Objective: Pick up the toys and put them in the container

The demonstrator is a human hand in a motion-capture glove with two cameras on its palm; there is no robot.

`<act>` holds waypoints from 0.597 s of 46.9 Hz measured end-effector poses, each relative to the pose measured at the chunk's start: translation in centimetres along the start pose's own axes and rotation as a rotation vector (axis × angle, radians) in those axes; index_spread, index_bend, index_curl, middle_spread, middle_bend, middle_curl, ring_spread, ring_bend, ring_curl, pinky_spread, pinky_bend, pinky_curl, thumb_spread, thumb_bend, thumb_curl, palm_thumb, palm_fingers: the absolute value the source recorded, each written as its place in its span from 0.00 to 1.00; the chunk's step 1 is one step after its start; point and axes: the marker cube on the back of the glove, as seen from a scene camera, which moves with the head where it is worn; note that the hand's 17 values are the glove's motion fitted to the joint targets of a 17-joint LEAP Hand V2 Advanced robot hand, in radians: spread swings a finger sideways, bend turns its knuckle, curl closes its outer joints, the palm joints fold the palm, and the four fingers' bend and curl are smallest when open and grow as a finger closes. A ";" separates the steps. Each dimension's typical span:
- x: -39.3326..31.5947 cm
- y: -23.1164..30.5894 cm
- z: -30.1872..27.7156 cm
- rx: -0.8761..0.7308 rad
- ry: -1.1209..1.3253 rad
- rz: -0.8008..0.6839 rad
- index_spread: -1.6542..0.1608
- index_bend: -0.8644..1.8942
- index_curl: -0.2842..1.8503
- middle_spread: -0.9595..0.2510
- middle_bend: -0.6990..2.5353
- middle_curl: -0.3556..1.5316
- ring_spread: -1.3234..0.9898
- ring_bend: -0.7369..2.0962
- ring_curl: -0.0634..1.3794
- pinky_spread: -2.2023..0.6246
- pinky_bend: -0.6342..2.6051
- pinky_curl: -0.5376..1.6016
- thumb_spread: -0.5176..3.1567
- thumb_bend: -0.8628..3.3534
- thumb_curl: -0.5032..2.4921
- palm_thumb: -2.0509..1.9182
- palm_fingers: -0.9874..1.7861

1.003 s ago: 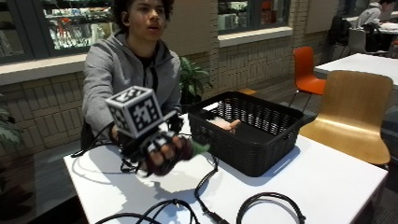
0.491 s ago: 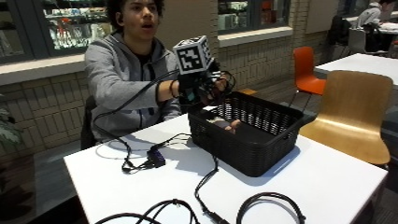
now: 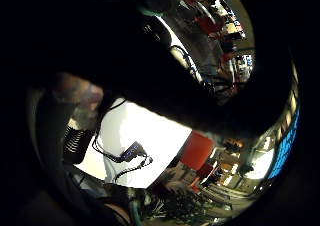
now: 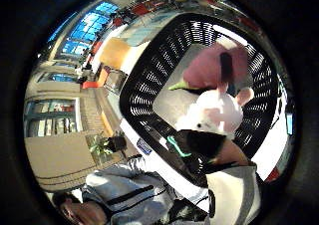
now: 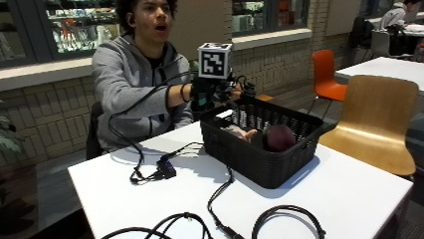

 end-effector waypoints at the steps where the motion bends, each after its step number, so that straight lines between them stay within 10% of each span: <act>1: 0.4 0.5 0.0 0.004 -0.008 0.005 0.76 0.33 0.36 0.76 0.27 0.53 0.51 0.32 0.36 0.78 0.53 0.45 0.48 0.19 0.32 0.55 0.19; 28: 13.3 24.7 7.8 -0.045 0.017 0.354 0.76 0.38 0.31 0.84 0.26 0.42 0.54 0.32 0.28 0.80 0.47 0.41 0.53 0.21 0.29 0.57 0.31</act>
